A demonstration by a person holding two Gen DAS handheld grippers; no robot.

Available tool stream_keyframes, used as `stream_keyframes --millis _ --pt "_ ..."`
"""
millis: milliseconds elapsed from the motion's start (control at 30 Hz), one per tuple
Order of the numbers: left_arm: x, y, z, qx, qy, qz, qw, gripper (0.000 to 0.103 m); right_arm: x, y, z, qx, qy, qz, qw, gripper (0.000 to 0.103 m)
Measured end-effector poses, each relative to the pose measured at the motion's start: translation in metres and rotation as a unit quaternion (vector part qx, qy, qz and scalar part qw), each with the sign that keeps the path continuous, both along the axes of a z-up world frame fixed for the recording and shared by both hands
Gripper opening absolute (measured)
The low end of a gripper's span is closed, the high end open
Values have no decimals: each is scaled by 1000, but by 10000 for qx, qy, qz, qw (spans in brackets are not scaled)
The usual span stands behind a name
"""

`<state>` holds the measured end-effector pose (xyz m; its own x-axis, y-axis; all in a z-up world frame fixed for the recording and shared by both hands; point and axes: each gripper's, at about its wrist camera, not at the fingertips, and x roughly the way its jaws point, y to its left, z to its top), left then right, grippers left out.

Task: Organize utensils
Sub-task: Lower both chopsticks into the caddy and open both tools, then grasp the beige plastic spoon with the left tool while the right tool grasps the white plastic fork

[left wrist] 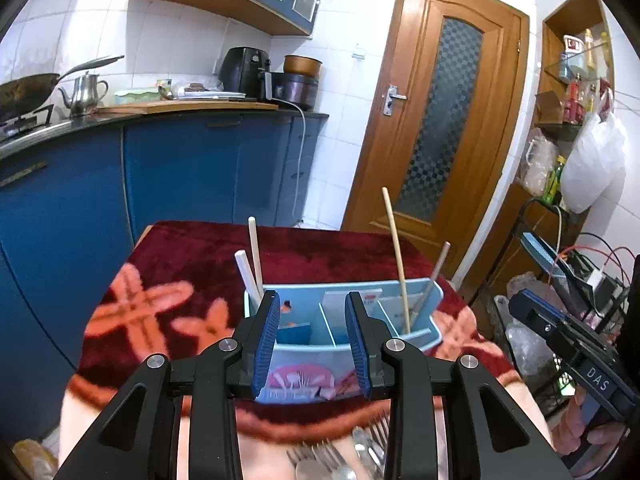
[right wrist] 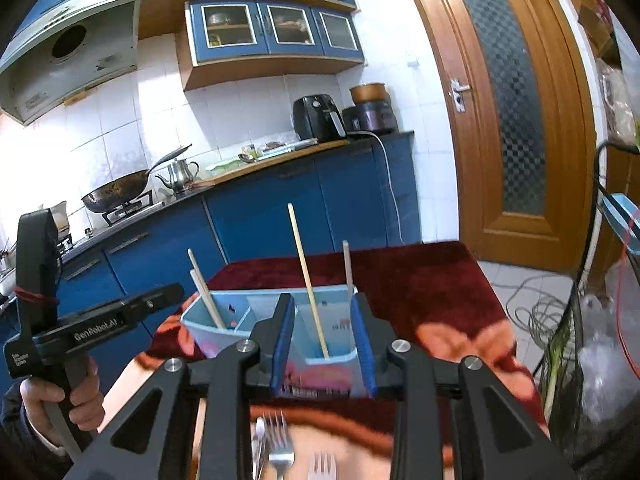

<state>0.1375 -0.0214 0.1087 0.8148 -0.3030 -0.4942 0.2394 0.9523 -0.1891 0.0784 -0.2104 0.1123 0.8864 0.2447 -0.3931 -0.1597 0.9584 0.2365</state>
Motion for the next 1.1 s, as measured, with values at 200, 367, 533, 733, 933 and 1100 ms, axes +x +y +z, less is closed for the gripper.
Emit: stream_keyframes --millis 200,367,533,733,933,1100 --pt "-27 -4 1 228 80 -10 9997 39 -21 -4 -11 39 400 -30 9992 34" --pt "-42 -4 -11 395 377 -8 9985 39 -41 -7 -23 28 622 -8 9981 36" --pt "-52 -2 -31 359 809 -49 9961 39 -53 -11 -37 72 894 59 9959 37" --pt "-58 -8 -61 419 1388 -131 9893 39 -61 -12 -53 106 1124 67 9936 40" --pt "-56 -12 -82 454 1763 -113 9832 39 -63 -16 -66 169 1317 70 9911 41" --pt "-55 -17 -101 470 2153 -181 9753 39 -64 -20 -78 209 1472 44 9889 41"
